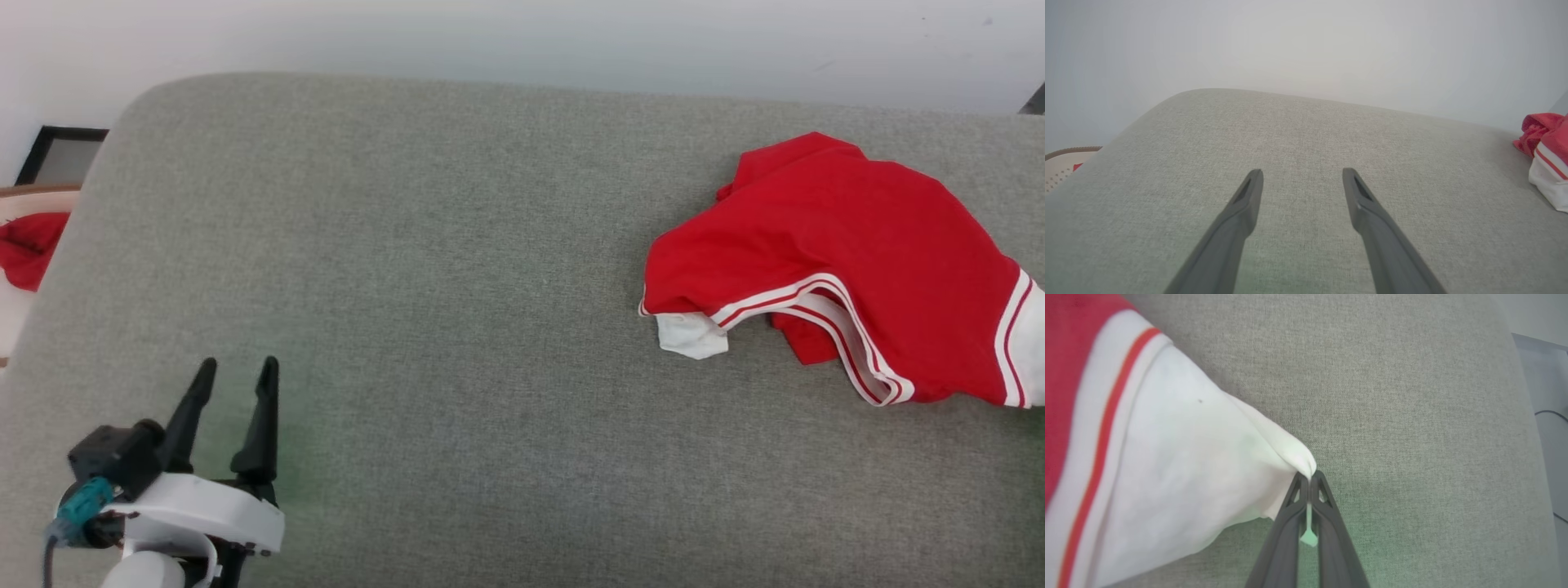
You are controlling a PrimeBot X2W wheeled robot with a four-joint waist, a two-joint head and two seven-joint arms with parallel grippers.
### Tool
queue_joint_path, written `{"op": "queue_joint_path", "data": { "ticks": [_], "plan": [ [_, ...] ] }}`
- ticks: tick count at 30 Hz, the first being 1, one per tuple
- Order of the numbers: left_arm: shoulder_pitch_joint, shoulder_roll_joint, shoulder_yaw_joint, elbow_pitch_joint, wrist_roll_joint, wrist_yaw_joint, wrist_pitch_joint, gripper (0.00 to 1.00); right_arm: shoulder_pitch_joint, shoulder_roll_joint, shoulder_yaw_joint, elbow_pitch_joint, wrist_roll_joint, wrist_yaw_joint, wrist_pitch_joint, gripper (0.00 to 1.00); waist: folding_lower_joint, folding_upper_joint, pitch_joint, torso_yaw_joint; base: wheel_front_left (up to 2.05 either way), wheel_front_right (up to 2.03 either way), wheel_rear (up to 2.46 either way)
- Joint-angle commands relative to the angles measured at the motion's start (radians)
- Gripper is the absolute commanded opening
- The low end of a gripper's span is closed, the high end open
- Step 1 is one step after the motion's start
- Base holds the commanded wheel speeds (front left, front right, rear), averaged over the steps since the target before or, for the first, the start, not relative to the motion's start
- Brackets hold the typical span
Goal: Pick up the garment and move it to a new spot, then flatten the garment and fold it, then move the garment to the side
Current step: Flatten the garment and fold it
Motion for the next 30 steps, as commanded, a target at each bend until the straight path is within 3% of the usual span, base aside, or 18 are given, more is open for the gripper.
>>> {"op": "queue_joint_path", "data": {
  "ticks": [1,2,3,11,16,20,24,27,30],
  "plan": [
    [-0.013,0.010,-0.017,0.011,-0.010,-0.002,0.000,1.00,0.007,0.024,-0.010,0.008,-0.015,-0.001,-0.031,0.37,0.0000,0.0000,-0.001,-0.005,0.00,0.00,0.00],
    [-0.017,0.016,-0.029,0.014,-0.013,-0.002,0.000,1.00,0.006,0.038,-0.011,0.011,-0.022,-0.001,-0.048,0.95,0.0000,0.0000,-0.001,-0.009,0.00,0.00,0.00],
    [-0.023,0.024,-0.036,0.019,-0.015,-0.002,0.000,1.00,0.003,0.046,-0.014,0.012,-0.028,-0.001,-0.067,1.00,0.0000,0.0000,-0.001,-0.013,0.00,0.00,0.00],
    [-0.100,0.136,-0.148,-0.003,-0.101,-0.002,0.008,1.00,-0.008,0.088,-0.048,-0.050,0.012,-0.001,-0.227,1.00,0.0000,0.0000,-0.020,-0.056,0.00,0.00,0.00],
    [-0.205,0.224,-0.276,-0.054,-0.216,-0.002,0.095,1.00,0.030,0.138,-0.027,-0.168,0.110,-0.001,-0.277,1.00,0.0000,0.0000,-0.031,-0.099,0.00,0.00,0.00],
    [-0.320,0.272,-0.386,-0.109,-0.406,-0.002,0.237,1.00,0.065,0.177,0.023,-0.270,0.168,-0.001,-0.279,1.00,0.0000,0.0000,-0.023,-0.141,0.00,0.00,0.00],
    [-0.431,0.299,-0.478,-0.104,-0.631,-0.002,0.469,1.00,0.098,0.212,0.069,-0.347,0.187,-0.001,-0.278,1.00,0.0000,0.0000,-0.004,-0.180,0.00,0.00,0.00],
    [-0.509,0.301,-0.546,-0.081,-0.735,-0.002,0.624,1.00,0.111,0.235,0.091,-0.386,0.195,-0.001,-0.280,1.00,0.0000,0.0000,0.017,-0.209,0.00,0.00,0.00],
    [-0.574,0.273,-0.595,-0.045,-0.797,-0.002,0.706,1.00,0.115,0.251,0.106,-0.409,0.197,-0.001,-0.284,1.00,0.0000,0.0000,0.044,-0.237,0.00,0.00,0.00]
  ]
}}
